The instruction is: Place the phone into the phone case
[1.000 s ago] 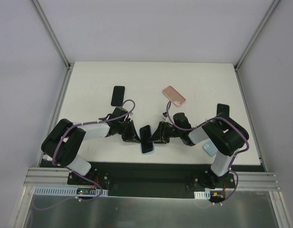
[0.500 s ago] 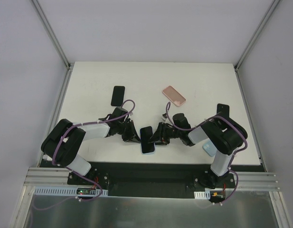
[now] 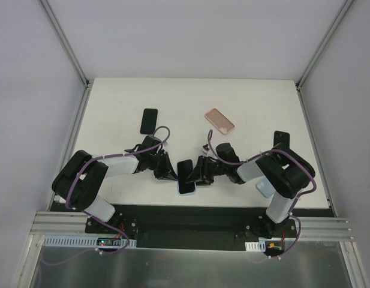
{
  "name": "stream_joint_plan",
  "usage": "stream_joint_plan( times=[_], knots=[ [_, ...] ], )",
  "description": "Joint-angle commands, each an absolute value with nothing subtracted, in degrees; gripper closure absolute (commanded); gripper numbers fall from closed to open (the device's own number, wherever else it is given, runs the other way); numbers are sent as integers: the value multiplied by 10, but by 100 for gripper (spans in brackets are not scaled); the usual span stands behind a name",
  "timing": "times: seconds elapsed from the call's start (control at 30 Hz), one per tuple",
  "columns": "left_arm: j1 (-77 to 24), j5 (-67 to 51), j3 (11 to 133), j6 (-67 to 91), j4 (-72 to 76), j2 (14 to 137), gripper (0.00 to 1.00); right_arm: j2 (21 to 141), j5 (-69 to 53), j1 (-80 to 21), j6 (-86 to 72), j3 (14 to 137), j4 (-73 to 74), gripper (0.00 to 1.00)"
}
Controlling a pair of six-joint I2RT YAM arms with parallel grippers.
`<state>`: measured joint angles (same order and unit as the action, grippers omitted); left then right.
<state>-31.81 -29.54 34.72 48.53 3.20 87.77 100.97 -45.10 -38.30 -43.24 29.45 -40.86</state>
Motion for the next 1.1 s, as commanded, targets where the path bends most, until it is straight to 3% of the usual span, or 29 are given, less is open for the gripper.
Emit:
stream_joint_plan(
  times=[0.0,0.27,0.4,0.5,0.6,0.63,0.67,0.8,0.83,0.93,1.0,1.03,1.07],
  knots=[
    [-323,-280,334,483,16,875,100,979,-483,-405,-416,316,-392,53],
    [-323,-278,335,483,17,875,100,972,-479,-421,-418,305,-384,53],
    [-323,-278,336,483,16,878,100,968,-472,-421,-413,291,-374,60],
    [-323,-276,337,483,16,879,100,962,-464,-422,-408,291,-360,70],
    [-323,-277,337,483,16,876,100,955,-461,-422,-401,294,-345,87],
    [-323,-277,337,483,16,875,100,950,-454,-423,-398,298,-326,96],
    [-323,-279,336,483,17,874,100,947,-452,-422,-393,302,-313,99],
    [-323,-278,336,484,16,867,100,931,-425,-428,-346,328,-225,96],
    [-323,-278,336,485,16,867,100,925,-413,-432,-335,335,-188,82],
    [-323,-279,335,486,17,866,100,916,-404,-437,-320,350,-159,67],
    [-323,-280,334,487,16,862,100,912,-403,-437,-317,353,-156,75],
    [-323,-282,333,486,16,859,99,911,-398,-436,-311,353,-156,90],
    [-323,-284,335,485,15,855,96,911,-396,-435,-309,354,-156,96]
  ],
)
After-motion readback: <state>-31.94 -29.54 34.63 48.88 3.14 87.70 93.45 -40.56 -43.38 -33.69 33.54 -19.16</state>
